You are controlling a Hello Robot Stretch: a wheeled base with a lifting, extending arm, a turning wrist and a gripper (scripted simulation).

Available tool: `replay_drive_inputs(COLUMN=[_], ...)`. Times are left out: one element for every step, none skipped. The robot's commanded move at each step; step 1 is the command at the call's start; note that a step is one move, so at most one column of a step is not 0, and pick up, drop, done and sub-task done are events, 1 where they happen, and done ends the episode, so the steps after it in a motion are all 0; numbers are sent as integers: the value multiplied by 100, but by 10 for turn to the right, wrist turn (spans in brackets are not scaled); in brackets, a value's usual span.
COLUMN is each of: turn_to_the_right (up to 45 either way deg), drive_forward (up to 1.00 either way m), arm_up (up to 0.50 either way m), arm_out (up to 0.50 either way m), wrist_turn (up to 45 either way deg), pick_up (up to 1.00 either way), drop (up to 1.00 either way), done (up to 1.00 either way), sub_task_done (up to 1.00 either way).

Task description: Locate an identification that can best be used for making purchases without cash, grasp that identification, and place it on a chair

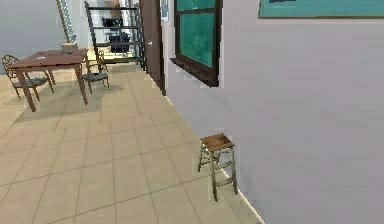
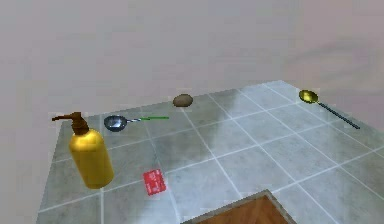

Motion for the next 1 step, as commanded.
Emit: replay_drive_inputs(turn_to_the_right=[0], drive_forward=[0], arm_up=[50], arm_out=[0], wrist_turn=[0], pick_up=[0], drop=[0], done=[0], sub_task_done=[0])
